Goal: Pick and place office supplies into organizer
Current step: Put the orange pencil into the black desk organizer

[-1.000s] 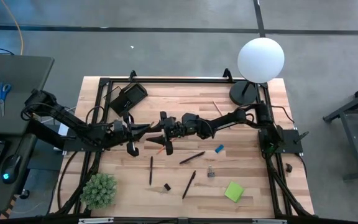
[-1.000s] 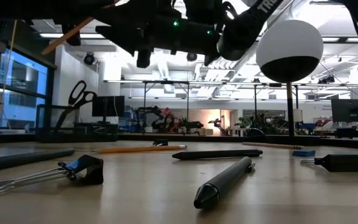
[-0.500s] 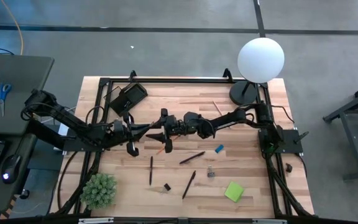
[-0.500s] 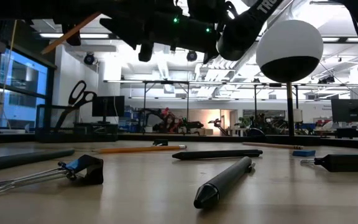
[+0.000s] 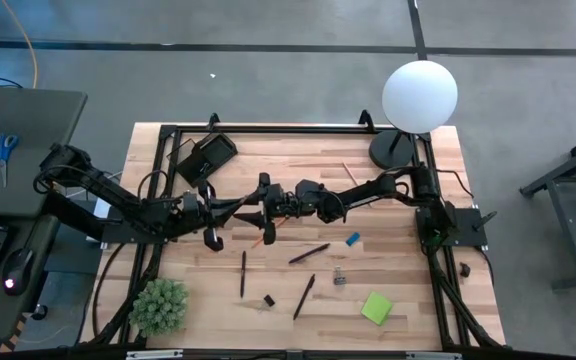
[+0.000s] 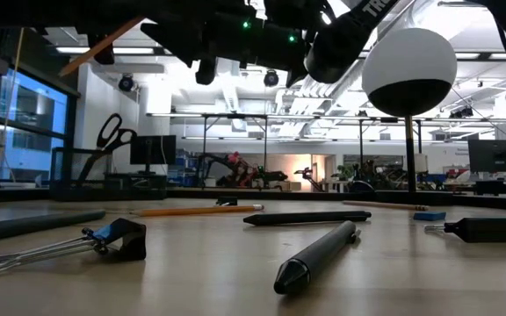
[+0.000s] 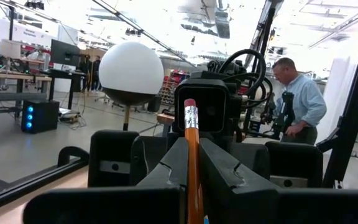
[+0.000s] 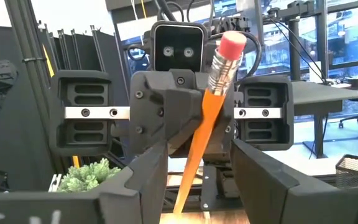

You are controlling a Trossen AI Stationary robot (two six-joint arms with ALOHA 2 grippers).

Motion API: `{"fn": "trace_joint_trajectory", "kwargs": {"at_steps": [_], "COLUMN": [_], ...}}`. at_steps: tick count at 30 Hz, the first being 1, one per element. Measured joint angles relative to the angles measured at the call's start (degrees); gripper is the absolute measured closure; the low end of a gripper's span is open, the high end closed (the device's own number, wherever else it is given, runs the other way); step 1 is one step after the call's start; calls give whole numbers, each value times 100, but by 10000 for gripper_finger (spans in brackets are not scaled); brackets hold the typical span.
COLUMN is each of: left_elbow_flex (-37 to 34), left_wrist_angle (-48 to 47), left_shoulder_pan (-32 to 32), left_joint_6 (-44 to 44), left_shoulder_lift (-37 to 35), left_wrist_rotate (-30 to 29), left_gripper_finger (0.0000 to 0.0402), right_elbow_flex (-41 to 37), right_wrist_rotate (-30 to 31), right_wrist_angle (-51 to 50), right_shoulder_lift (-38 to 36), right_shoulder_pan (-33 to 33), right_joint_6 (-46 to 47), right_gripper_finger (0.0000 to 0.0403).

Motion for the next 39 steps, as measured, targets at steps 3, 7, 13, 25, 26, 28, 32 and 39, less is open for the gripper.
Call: {"fn": "trace_joint_trajectory", "kwargs": {"at_steps": [3,7,13,25,26,28,32,39], "left_elbow_flex": [0,0,2,0,0,0,0,0], "left_wrist_angle": [0,0,-57,-64,-69,-103,-114,-110], "left_shoulder_pan": [0,0,0,-2,-2,-2,-10,-11], "left_joint_6": [-1,-3,2,155,156,153,151,199], "left_shoulder_lift": [0,0,-4,-2,-2,2,4,-143], "left_wrist_rotate": [-1,15,8,-64,-83,-111,-252,-259], "left_gripper_finger": [394,394,394,388,383,366,308,203], "right_elbow_flex": [0,2,2,4,6,8,15,15], "right_wrist_rotate": [6,31,53,36,32,33,93,126], "right_wrist_angle": [1,2,25,-138,-165,-223,-438,-533], "right_shoulder_lift": [0,0,0,0,0,-2,0,0], "right_shoulder_pan": [0,0,-11,-44,-49,-65,-106,-179], "right_joint_6": [-21,-163,-171,-278,-278,-291,-304,-298], "right_gripper_finger": [250,286,359,393,396,397,396,399]}}
